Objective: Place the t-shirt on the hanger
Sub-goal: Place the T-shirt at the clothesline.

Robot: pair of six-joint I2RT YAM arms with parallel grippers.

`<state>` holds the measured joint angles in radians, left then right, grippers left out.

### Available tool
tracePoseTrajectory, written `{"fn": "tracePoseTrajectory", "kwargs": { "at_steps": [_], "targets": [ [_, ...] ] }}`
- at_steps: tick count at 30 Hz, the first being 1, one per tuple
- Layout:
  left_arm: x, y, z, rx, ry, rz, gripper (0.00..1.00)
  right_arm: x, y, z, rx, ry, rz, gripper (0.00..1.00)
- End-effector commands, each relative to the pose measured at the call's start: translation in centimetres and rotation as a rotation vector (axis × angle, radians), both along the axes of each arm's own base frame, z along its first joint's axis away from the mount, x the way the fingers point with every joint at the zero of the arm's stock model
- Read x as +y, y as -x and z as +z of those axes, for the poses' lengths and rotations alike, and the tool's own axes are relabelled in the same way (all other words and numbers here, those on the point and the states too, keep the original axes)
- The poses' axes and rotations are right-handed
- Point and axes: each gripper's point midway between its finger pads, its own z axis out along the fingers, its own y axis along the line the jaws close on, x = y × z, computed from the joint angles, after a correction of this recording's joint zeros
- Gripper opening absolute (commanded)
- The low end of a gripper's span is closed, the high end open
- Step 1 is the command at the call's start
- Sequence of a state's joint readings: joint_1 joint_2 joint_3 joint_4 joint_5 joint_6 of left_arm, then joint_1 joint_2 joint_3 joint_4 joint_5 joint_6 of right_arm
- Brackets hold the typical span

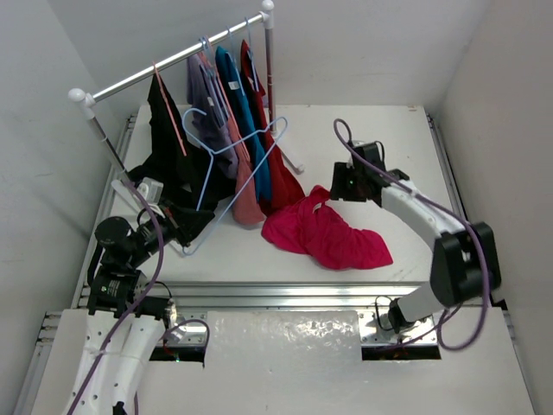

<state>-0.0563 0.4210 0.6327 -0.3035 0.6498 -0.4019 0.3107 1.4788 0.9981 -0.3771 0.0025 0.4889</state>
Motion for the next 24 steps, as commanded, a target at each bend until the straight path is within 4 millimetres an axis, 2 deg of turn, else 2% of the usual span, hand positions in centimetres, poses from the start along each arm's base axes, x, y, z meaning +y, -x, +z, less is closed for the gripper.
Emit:
{"fn": "tracePoseTrajectory", "kwargs": {
  "at_steps": [1, 5, 7, 10, 11, 15, 20, 21, 24],
  "targets": [
    [0.1, -0.4, 1.0, -0.041, 0.006, 0.005, 0.0, 2.7, -1.9, -0.1, 0.013, -0.042, 0.13, 0.52],
    [0.1, -0.5, 0.8, -0.036, 0.004, 0.005, 0.0, 3.5, -3.6, -0.9, 0.018, -0.052, 0.131, 0.52],
    [0.1, -0.5, 0.9, -0.038, 0.004, 0.007, 0.0, 3.7, -4.2, -0.6, 0.002, -0.059, 0.131, 0.52],
    [0.1, -0.6, 0.8, -0.033, 0.004, 0.005, 0.0, 3.9, -4.5, -1.2, 0.023, -0.056, 0.137, 0.5],
    [0.1, -0.6, 0.7, -0.031, 0.004, 0.005, 0.0, 3.9, -4.4, -2.1, 0.048, -0.046, 0.137, 0.44],
    [0.1, -0.6, 0.9, -0.037, 0.006, 0.005, 0.0, 3.4, -3.6, -4.1, 0.085, -0.032, 0.119, 0.36],
    [-0.1, -0.7, 0.6, -0.025, 0.005, -0.005, 0.0, 3.4, -3.7, -4.3, 0.092, -0.038, 0.113, 0.27],
    [-0.1, -0.7, 0.7, -0.027, 0.005, -0.005, 0.0, 3.5, -3.8, -4.2, 0.092, -0.038, 0.115, 0.24],
    [-0.1, -0.7, 0.7, -0.026, 0.007, -0.007, 0.0, 3.9, -4.3, -3.7, 0.076, -0.048, 0.131, 0.03]
  ]
}}
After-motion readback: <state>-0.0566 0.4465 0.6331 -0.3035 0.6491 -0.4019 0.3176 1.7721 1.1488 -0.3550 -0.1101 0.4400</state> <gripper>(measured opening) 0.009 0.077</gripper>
